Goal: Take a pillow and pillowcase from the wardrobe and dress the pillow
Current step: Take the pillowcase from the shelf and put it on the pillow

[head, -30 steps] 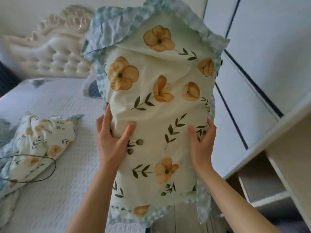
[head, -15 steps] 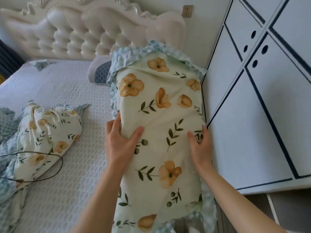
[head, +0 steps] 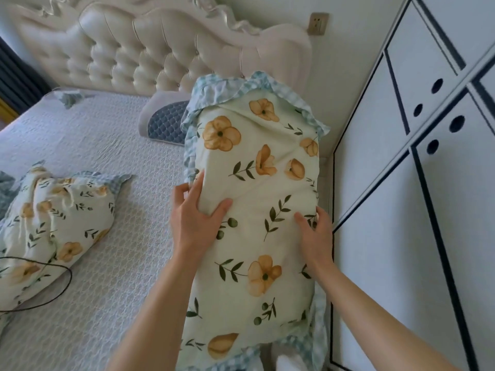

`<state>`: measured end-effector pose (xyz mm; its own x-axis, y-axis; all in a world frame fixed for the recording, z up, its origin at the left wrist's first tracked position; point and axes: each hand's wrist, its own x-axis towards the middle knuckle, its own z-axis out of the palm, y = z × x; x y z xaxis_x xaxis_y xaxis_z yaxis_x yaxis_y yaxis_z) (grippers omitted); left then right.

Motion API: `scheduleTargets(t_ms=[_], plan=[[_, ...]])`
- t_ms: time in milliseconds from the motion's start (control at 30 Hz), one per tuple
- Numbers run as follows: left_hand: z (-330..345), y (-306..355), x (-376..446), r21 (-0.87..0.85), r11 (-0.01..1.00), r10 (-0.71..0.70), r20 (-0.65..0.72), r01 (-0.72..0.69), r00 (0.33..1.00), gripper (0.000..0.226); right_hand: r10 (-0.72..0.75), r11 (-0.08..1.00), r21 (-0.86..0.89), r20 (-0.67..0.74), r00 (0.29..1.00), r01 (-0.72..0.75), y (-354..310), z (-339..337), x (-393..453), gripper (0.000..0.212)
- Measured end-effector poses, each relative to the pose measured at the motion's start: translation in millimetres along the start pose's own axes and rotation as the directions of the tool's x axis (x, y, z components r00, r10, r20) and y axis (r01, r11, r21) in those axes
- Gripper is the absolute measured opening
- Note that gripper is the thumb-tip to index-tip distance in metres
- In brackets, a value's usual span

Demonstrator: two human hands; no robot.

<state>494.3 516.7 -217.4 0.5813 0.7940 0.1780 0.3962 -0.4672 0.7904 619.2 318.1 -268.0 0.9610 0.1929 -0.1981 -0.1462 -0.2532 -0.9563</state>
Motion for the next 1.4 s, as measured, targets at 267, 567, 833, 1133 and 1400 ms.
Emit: scheduleTargets(t_ms=[267,567,833,1133,1400], plan=[[53,43,89,0.05,0.997,0.069,-0.059,-0.066,0.996,0.087,0.149,0.989,-0.051,0.189,0.971,-0.141,-36,-1,129,0.056],[86,44,198,0.08,0.988,0.129,0.004,-0.129,0.992,0.087,0.36,0.925,0.026,0.254,0.898,-0.378,-61,50,242,0.092],[110,12,328,0.14,0.972,0.173,0.106,-0.187,0.979,0.083,0.688,0.695,-0.095,0.376,0.621,-0.713,-88,114,346,0.102],[133,-18,443,0.248,0.958,0.085,0.225,-0.141,0.971,0.077,0.763,0.573,-0.09,0.421,0.49,-0.814,-115,191,418,0.1],[162,-35,508,0.338,0.934,0.001,0.324,-0.117,0.946,0.083,0.857,0.464,-0.099,0.301,0.418,-0.88,-120,245,461,0.108]])
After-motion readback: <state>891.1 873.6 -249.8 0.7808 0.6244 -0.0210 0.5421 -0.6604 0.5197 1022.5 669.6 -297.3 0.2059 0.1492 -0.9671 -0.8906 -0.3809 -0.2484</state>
